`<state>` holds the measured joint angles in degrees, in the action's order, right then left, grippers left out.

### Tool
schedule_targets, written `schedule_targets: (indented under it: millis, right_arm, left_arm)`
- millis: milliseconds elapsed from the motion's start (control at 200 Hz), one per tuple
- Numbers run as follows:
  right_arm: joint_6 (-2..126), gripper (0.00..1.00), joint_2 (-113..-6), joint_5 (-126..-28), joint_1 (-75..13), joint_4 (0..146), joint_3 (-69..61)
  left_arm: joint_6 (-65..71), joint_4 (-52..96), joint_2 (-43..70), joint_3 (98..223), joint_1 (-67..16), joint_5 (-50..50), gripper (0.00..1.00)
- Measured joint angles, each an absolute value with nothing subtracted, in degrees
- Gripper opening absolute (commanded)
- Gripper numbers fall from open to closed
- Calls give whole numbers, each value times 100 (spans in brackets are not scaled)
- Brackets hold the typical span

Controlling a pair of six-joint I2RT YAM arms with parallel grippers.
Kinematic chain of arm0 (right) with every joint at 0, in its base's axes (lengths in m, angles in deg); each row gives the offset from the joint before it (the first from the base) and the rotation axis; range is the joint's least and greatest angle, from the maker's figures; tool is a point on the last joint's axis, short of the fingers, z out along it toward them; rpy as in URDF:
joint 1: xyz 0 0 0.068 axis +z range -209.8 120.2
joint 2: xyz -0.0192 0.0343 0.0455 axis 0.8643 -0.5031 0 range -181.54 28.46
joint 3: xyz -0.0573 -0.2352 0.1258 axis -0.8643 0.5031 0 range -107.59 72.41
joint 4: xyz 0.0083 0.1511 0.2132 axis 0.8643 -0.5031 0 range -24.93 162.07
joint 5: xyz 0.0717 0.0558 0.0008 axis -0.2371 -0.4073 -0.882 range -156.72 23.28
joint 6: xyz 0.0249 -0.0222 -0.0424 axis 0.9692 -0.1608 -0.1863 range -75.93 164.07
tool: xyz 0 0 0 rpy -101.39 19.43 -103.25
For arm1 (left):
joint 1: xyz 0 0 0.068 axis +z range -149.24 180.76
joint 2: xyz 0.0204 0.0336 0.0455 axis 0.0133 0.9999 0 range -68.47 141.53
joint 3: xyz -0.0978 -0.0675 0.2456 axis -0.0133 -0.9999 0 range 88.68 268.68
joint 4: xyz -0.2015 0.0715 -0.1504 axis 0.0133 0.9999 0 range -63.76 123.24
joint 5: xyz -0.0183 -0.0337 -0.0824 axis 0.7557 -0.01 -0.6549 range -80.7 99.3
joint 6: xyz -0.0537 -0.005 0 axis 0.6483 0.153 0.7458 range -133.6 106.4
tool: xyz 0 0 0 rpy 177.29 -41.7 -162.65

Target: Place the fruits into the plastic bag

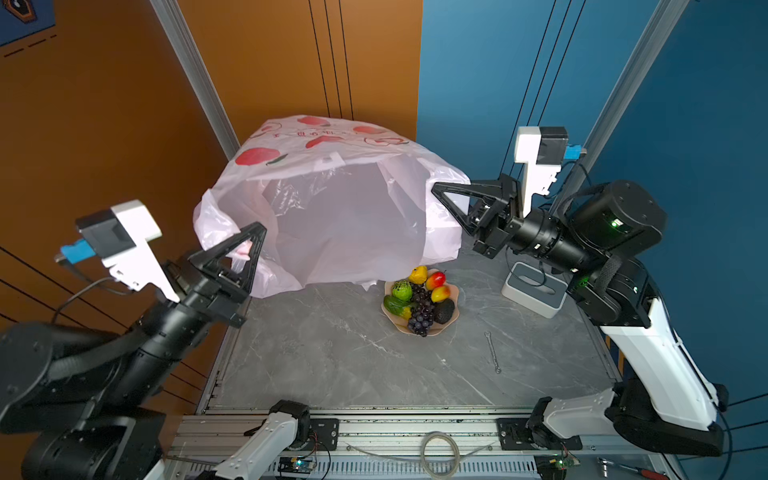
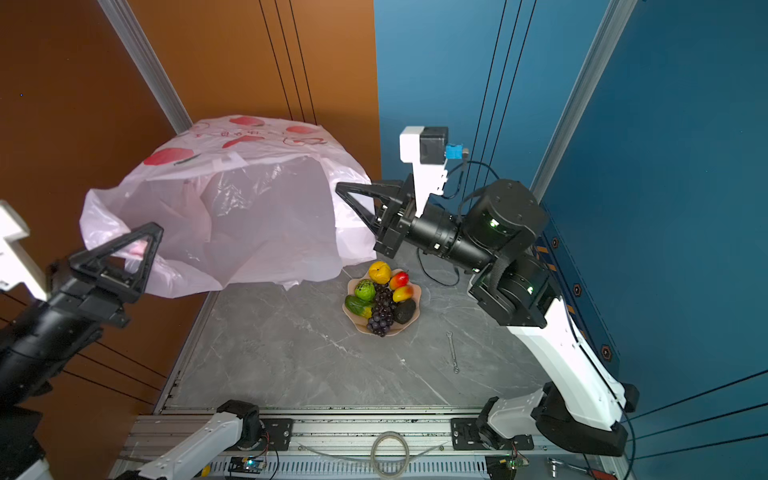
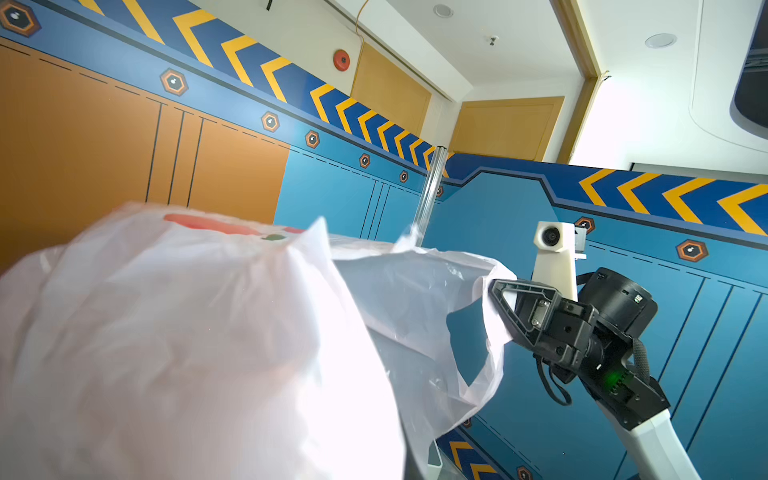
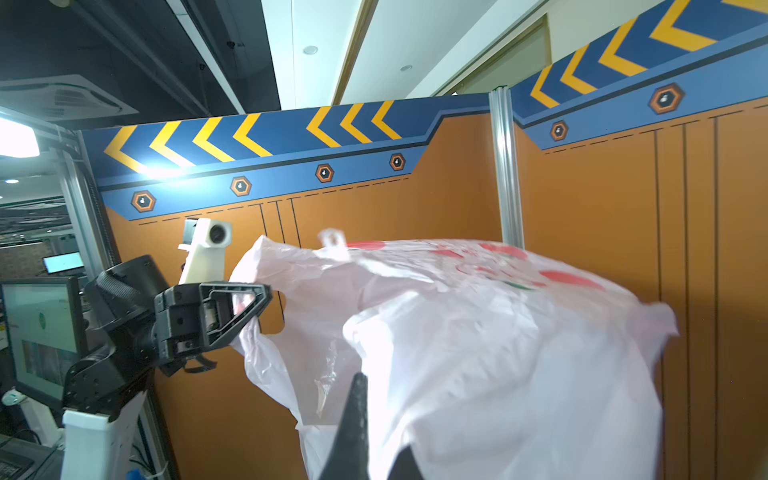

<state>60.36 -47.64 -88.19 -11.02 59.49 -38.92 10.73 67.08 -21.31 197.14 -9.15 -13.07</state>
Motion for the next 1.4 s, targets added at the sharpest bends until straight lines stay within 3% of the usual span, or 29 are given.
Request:
schedule_targets:
  millis: [105, 260, 365, 551, 1031, 1176, 1402]
  right_arm:
    - [6102, 0, -4750, -8773, -1367, 6161, -2659]
    - [6143, 0, -6057, -8456, -1314, 5575, -1335]
    - [6194, 0, -6549, -8338, -1133, 4898, -727]
    - [6233, 0, -6237, -8336, -1022, 4675, -983]
    - [6559, 0, -6062, -8448, -1050, 4915, -1661]
    - [6757, 0, -6479, -8273, -1153, 4909, -1894]
    - [7109, 0, -7684, -7982, -1450, 4937, -3195]
  left_arm:
    - [1058, 6625, -2859, 17703, -878, -1160, 0]
    - [1189, 6946, -2815, 14840, -1035, -566, 0]
    - [1325, 7440, -2914, 14018, -1114, -323, 0]
    - [1384, 7626, -3353, 14322, -1131, -151, 0]
    - [1388, 7803, -3023, 14884, -1131, -85, 0]
    - [1519, 7840, -2468, 14921, -1131, -74, 0]
    - [1519, 7798, -603, 15784, -775, -269, 0]
